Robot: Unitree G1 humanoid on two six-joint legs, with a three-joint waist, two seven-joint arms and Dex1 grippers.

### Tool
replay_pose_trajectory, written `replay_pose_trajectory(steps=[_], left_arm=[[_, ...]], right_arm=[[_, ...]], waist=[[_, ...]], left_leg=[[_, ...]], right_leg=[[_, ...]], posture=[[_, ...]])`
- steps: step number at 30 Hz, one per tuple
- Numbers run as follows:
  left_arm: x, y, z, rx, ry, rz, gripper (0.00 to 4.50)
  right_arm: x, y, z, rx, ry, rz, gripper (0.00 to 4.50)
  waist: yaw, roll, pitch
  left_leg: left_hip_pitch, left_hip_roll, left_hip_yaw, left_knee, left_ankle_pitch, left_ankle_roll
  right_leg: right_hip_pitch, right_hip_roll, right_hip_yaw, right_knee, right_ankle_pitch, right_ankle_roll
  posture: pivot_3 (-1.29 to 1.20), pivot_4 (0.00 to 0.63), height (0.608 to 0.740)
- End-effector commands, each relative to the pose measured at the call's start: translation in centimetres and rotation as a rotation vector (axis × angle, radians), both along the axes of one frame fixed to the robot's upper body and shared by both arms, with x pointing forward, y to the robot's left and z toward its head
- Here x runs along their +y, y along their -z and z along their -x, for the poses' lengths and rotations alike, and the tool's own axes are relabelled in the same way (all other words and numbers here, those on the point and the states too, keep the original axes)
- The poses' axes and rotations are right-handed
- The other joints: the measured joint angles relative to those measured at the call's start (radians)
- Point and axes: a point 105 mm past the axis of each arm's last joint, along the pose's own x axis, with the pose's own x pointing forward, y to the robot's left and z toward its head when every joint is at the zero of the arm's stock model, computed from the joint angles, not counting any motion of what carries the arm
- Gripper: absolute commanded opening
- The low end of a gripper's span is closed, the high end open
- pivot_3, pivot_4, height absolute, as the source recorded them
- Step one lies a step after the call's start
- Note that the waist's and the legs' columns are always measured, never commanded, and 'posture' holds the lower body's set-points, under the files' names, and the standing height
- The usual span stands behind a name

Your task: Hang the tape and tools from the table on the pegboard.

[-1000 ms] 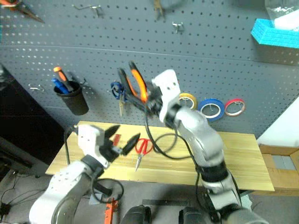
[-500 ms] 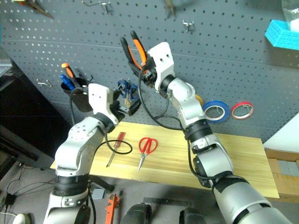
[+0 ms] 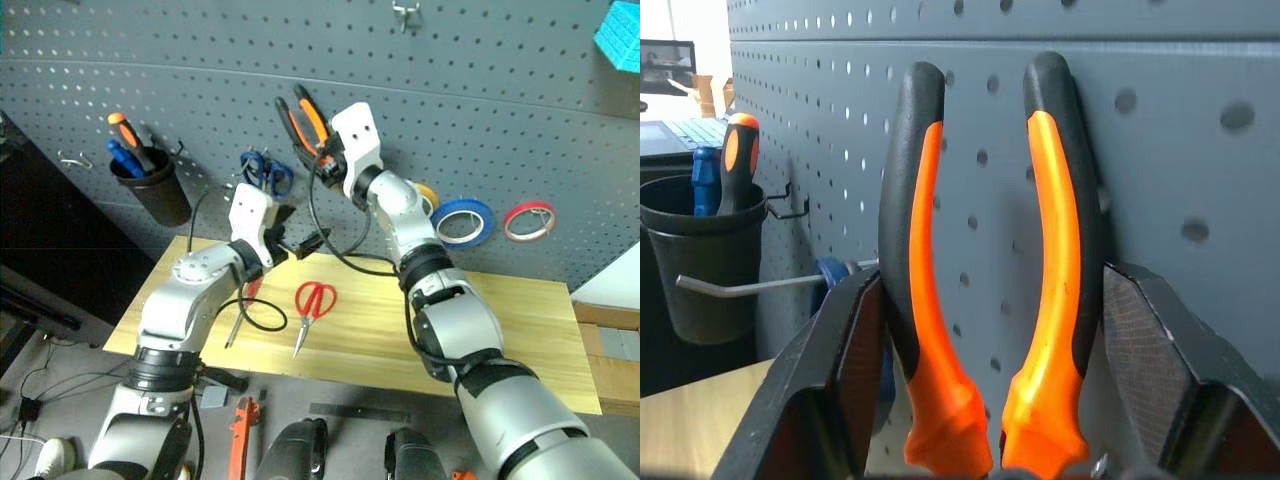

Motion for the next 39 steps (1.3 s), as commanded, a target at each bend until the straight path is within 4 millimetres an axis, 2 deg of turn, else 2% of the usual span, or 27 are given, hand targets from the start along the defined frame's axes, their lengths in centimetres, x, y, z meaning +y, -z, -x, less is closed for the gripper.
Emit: replay_pose_trajectory(steps=[1,8,11,14,19,25,30,35,39], left_arm=[[-0.1,-1.1,0.1,-0.052,0.014,-0.004,4.5],[-0.1,-1.6,-0.2,-0.07,0.005,0.01,4.5],[-0.2,-1.7,-0.1,-0.072,0.009,0.017,4.5],[-0.4,-1.8,0.3,-0.071,0.013,0.02,4.5],[-0.2,-1.6,1.1,-0.057,0.016,0.017,4.5],[-0.3,-1.6,1.5,-0.045,0.018,0.025,4.5],[-0.3,-1.7,1.5,-0.043,0.02,0.021,4.5],[-0.2,-1.7,1.3,-0.043,0.02,0.018,4.5],[-0.2,-1.7,1.3,-0.044,0.022,0.018,4.5]], right_arm=[[-1.7,-4.8,0.3,-0.137,0.044,-0.068,2.65],[-2.3,-7.0,0.9,-0.204,0.066,-0.138,2.65],[-2.1,-7.1,1.4,-0.238,0.068,-0.191,2.65],[-2.1,-5.4,1.2,-0.24,0.099,-0.198,2.65],[-2.8,-4.0,0.9,-0.23,0.146,-0.236,2.65],[-5.7,-0.8,0.0,-0.209,0.312,-0.287,2.65],[-6.1,1.7,-0.1,-0.163,0.356,-0.288,2.65],[-6.1,2.3,0.2,-0.159,0.355,-0.287,2.65],[-6.3,1.5,0.2,-0.186,0.356,-0.279,2.65]], waist=[[0.0,0.0,0.0],[0.002,0.0,0.0],[0.002,0.0,0.0],[0.002,0.0,0.0],[0.002,0.0,0.0],[0.004,0.0,0.0],[0.004,0.0,0.0],[0.0,0.0,0.0],[-0.001,0.0,0.0]], left_leg=[[0.0,0.0,0.0,0.0,0.0,0.0],[0.0,0.0,-0.001,0.001,0.001,0.0],[0.0,0.0,-0.001,0.001,0.001,0.0],[0.0,0.0,-0.001,0.001,0.001,-0.001],[0.0,0.0,-0.001,0.0,0.001,-0.001],[0.0,-0.001,-0.003,0.001,0.002,-0.002],[0.001,-0.001,-0.004,0.001,0.005,-0.004],[0.001,-0.001,-0.005,0.001,0.006,-0.004],[0.001,0.0,-0.005,0.001,0.006,-0.004]], right_leg=[[0.0,0.0,0.0,0.0,0.0,0.0],[0.001,-0.001,-0.001,0.0,0.0,0.0],[0.001,-0.001,-0.001,0.0,0.0,0.0],[0.001,-0.001,-0.001,0.0,0.0,0.0],[0.001,-0.001,-0.001,0.0,0.0,0.0],[0.002,-0.001,-0.003,0.0,0.0,0.0],[0.004,-0.001,-0.004,0.0,0.0,0.0],[0.004,-0.001,-0.004,0.0,0.0,0.0],[0.004,0.0,-0.004,0.0,0.0,0.0]], posture=[[0.24,0.206,0.74],[0.24,0.19,0.74],[0.25,0.186,0.74],[0.27,0.182,0.74],[0.27,0.181,0.74],[0.27,0.172,0.74],[0.27,0.169,0.74],[0.26,0.171,0.74],[0.25,0.17,0.74]])
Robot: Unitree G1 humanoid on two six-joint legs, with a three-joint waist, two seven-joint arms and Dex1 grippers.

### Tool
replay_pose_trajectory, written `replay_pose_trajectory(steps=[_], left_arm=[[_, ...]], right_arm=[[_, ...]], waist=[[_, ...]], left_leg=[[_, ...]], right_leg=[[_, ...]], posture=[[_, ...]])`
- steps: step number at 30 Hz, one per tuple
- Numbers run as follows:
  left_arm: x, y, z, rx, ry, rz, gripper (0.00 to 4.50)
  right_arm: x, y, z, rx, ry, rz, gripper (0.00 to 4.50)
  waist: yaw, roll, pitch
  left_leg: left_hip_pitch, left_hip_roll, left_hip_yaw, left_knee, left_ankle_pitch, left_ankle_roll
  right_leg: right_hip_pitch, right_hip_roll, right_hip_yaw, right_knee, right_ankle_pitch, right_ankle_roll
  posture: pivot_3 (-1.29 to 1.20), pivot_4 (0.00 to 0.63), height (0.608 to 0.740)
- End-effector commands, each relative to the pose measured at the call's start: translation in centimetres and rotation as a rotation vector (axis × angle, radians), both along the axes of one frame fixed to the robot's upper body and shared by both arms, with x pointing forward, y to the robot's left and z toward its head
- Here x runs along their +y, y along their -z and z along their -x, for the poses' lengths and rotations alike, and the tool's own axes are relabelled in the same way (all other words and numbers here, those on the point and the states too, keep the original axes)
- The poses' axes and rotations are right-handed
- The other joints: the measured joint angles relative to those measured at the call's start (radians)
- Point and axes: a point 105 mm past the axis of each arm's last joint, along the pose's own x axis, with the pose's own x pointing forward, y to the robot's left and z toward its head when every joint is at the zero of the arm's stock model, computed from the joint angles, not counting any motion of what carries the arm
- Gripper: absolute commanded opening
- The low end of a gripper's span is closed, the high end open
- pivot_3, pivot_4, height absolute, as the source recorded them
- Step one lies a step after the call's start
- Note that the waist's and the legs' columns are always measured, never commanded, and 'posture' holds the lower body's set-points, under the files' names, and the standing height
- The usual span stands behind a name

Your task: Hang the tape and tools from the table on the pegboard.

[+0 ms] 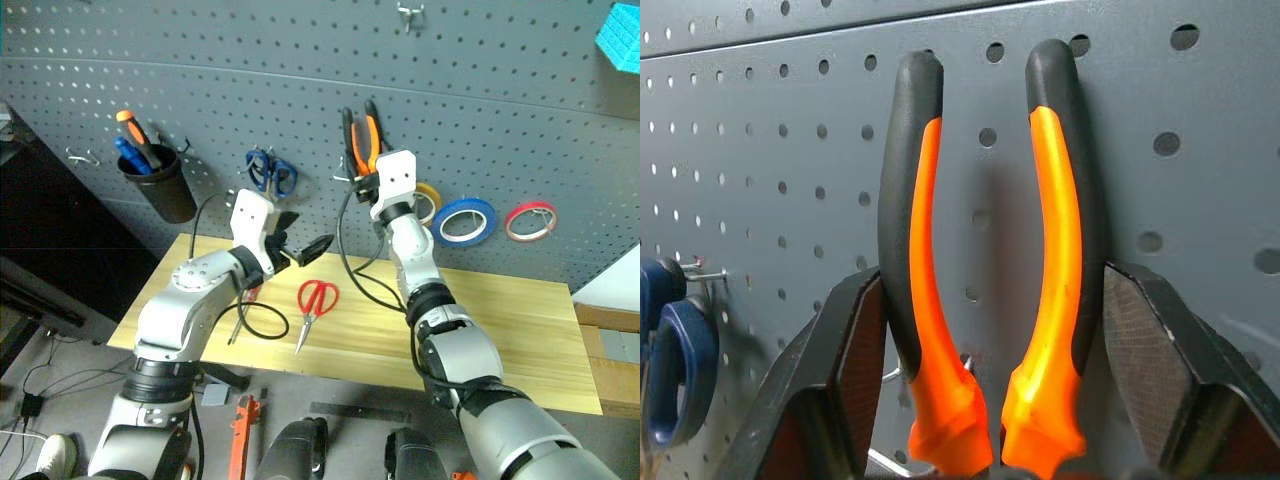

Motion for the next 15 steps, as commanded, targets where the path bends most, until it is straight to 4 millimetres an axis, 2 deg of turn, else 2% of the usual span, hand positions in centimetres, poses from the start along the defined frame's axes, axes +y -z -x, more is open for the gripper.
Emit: replay_pose_trajectory(steps=[1,4,8,12,15], left_arm=[[0.0,-1.8,0.1,-0.065,0.008,0.011,4.5],[0.1,-1.8,0.0,-0.067,0.008,0.008,4.5],[0.4,-2.3,-0.1,-0.077,0.006,0.004,4.5],[0.8,-2.0,-0.2,-0.073,0.001,0.0,4.5],[0.7,-1.9,-0.1,-0.072,0.001,0.0,4.5]], right_arm=[[-1.1,-3.3,0.2,-0.101,0.038,-0.028,2.65],[-1.3,-4.3,0.2,-0.134,0.05,-0.02,2.65],[-0.4,-7.1,1.2,-0.23,0.033,-0.014,2.65],[0.9,-8.6,2.4,-0.283,-0.008,-0.05,2.65],[2.9,-9.5,3.9,-0.328,-0.069,-0.074,2.65]], waist=[[-0.001,0.0,0.0],[0.0,0.0,0.0],[-0.001,0.0,0.0],[-0.002,0.0,0.0],[-0.002,0.0,0.0]], left_leg=[[0.0,0.0,0.0,0.0,0.0,0.0],[0.0,0.0,0.0,0.0,0.0,0.0],[0.0,0.0,0.0,0.0,0.0,0.0],[0.0,0.0,0.0,-0.001,0.0,0.0],[0.0,0.0,0.0,-0.003,0.0,0.0]], right_leg=[[0.0,0.0,0.0,0.0,0.0,0.0],[0.0,0.0,0.0,0.0,0.0,0.0],[0.0,0.0,0.0,0.0,0.0,0.0],[-0.001,0.0,0.0,0.0,0.0,0.0],[-0.001,0.0,0.0,-0.001,0.0,0.0]], posture=[[0.25,0.17,0.74],[0.25,0.171,0.74],[0.24,0.169,0.74],[0.24,0.174,0.74],[0.24,0.171,0.74]])
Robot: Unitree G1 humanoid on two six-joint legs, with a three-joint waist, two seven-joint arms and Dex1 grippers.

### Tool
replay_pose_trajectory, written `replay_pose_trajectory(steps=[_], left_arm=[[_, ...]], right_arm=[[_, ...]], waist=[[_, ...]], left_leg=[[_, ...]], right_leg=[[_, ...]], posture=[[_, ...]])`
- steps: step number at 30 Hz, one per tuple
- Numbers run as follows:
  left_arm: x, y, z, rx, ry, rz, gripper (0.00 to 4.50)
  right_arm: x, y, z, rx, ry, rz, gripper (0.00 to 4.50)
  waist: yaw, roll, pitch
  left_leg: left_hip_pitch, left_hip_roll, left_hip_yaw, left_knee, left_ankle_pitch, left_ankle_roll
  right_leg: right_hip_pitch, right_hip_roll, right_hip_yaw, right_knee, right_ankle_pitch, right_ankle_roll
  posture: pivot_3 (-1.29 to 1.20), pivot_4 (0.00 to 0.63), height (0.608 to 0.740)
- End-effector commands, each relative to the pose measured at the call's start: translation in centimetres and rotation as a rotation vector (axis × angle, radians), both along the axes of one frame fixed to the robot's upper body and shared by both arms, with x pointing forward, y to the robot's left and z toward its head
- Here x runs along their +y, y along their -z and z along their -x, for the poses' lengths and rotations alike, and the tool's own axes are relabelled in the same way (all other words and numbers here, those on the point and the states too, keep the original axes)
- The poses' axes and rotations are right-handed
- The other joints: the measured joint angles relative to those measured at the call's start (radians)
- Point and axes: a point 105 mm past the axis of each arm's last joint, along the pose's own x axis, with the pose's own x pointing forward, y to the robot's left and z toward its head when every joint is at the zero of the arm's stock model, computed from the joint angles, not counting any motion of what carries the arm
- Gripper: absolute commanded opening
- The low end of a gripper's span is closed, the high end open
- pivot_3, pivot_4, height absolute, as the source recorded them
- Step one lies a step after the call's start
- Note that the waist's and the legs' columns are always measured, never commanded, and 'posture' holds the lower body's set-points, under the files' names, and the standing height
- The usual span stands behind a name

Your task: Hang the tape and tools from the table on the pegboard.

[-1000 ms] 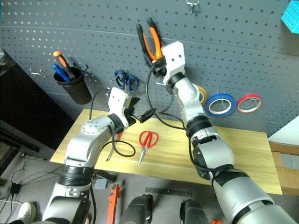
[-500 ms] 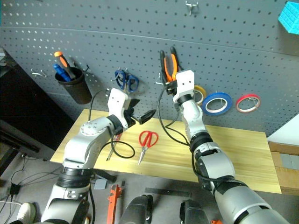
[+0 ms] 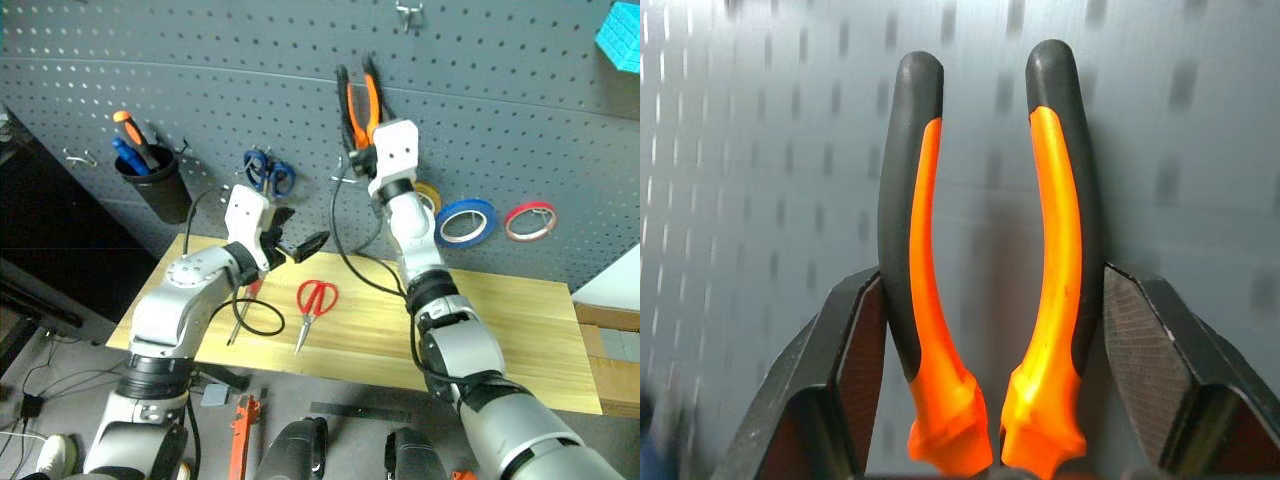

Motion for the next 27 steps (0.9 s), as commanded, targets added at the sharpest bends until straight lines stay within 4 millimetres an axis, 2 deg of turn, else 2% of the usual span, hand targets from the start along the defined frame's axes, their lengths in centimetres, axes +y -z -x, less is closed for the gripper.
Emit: replay_pose_trajectory(steps=[1,10,22,27], left_arm=[[-0.1,-1.4,0.2,-0.058,0.009,0.007,4.5],[0.5,-1.1,0.6,-0.045,0.0,-0.007,4.5],[0.3,-1.0,1.0,-0.033,0.006,-0.012,4.5],[0.5,-1.1,1.0,-0.032,0.003,-0.014,4.5]], right_arm=[[2.0,-2.9,2.1,-0.111,-0.067,-0.039,2.65],[4.0,-1.1,1.5,-0.033,-0.101,-0.047,2.65],[2.8,-1.5,0.3,-0.026,-0.06,-0.03,2.65],[2.8,-0.5,-0.1,0.015,-0.047,-0.047,2.65]], waist=[[-0.001,0.0,0.0],[0.0,0.0,0.0],[0.001,0.0,0.0],[0.001,0.0,0.0]], left_leg=[[0.0,0.0,0.0,-0.001,0.0,0.0],[-0.001,0.0,0.0,-0.002,0.0,0.0],[-0.001,0.0,0.0,-0.002,0.0,0.0],[-0.001,0.0,0.0,-0.002,0.0,0.0]], right_leg=[[0.0,0.0,0.0,0.0,0.0,0.0],[-0.002,0.0,0.0,0.0,0.0,0.0],[-0.002,0.0,0.0,0.0,0.0,0.0],[-0.002,0.0,0.0,0.0,0.0,0.0]], posture=[[0.24,0.171,0.74],[0.26,0.176,0.74],[0.27,0.179,0.74],[0.28,0.184,0.74]])
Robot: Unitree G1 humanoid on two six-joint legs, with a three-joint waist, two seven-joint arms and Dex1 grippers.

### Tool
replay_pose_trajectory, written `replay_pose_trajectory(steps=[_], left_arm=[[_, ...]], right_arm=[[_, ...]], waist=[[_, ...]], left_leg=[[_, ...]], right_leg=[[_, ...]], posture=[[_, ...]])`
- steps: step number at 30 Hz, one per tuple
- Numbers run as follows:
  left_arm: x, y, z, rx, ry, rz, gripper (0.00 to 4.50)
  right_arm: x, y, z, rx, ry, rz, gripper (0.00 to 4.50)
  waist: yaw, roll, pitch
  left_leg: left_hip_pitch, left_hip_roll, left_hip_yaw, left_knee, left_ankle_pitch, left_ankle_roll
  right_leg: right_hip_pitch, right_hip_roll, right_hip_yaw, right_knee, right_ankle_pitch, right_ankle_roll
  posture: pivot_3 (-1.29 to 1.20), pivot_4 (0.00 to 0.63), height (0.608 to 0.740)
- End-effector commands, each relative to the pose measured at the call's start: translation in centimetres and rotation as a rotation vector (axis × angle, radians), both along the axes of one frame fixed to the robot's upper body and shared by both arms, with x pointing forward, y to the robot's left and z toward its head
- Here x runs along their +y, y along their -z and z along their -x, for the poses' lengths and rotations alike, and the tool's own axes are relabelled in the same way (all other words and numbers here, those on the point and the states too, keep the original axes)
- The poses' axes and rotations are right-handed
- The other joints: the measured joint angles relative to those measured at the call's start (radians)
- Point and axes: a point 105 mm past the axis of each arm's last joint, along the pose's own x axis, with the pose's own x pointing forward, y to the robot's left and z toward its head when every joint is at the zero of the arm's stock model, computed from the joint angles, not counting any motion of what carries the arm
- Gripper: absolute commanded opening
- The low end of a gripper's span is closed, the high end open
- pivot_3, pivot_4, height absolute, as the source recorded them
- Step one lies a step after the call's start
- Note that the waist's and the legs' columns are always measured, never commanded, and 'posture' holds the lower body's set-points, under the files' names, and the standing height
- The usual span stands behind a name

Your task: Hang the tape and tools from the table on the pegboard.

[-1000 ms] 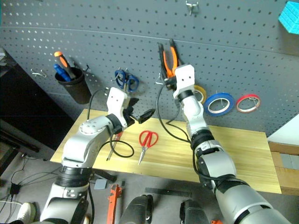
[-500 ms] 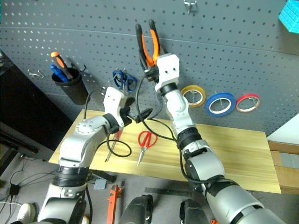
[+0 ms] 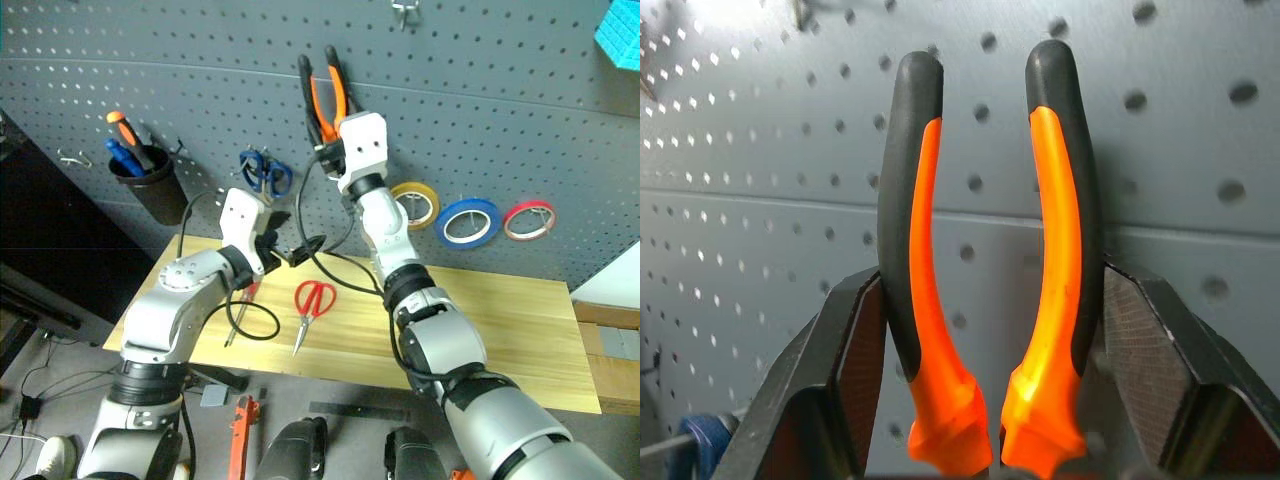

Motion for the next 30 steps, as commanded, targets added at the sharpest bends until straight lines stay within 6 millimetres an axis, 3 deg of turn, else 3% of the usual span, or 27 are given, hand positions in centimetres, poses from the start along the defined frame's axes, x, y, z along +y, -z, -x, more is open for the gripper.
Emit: replay_pose_trajectory(steps=[1,9,20,26,30], left_arm=[[0.1,-1.5,0.5,-0.053,0.007,0.003,4.5],[0.4,-1.0,0.9,-0.036,0.002,-0.003,4.5],[0.0,-1.1,0.5,-0.04,0.008,0.001,4.5],[-0.2,-1.0,0.3,-0.045,0.005,0.01,4.5],[0.1,-0.7,0.4,-0.044,-0.01,0.019,4.5]], right_arm=[[0.0,-2.0,0.6,-0.062,0.001,-0.054,2.65],[-0.2,1.7,0.1,0.025,0.031,-0.022,2.65],[-1.0,2.5,-0.2,0.023,0.052,0.05,2.65],[-1.6,2.5,-0.1,0.008,0.042,0.076,4.49],[-2.4,2.4,0.7,-0.038,0.036,0.102,4.49]], waist=[[0.0,0.0,0.0],[0.0,0.0,0.0],[0.0,0.001,0.001],[-0.001,0.001,0.001],[0.001,0.001,0.001]], left_leg=[[0.0,0.0,0.0,0.0,0.0,0.0],[0.0,0.0,0.0,0.0,0.0,0.0],[0.0,0.0,0.0,-0.001,0.0,0.0],[0.0,0.0,0.0,0.0,0.0,0.0],[0.0,0.0,-0.001,0.0,0.0,0.0]], right_leg=[[0.0,0.0,0.0,0.0,0.0,0.0],[0.0,0.0,0.0,0.0,0.0,0.0],[0.0,0.0,0.0,0.0,0.0,0.0],[0.0,0.0,0.0,0.0,0.0,0.0],[0.001,0.0,0.0,0.0,0.0,0.0]], posture=[[0.28,0.186,0.74],[0.28,0.19,0.74],[0.25,0.188,0.74],[0.25,0.176,0.74],[0.24,0.167,0.74]])
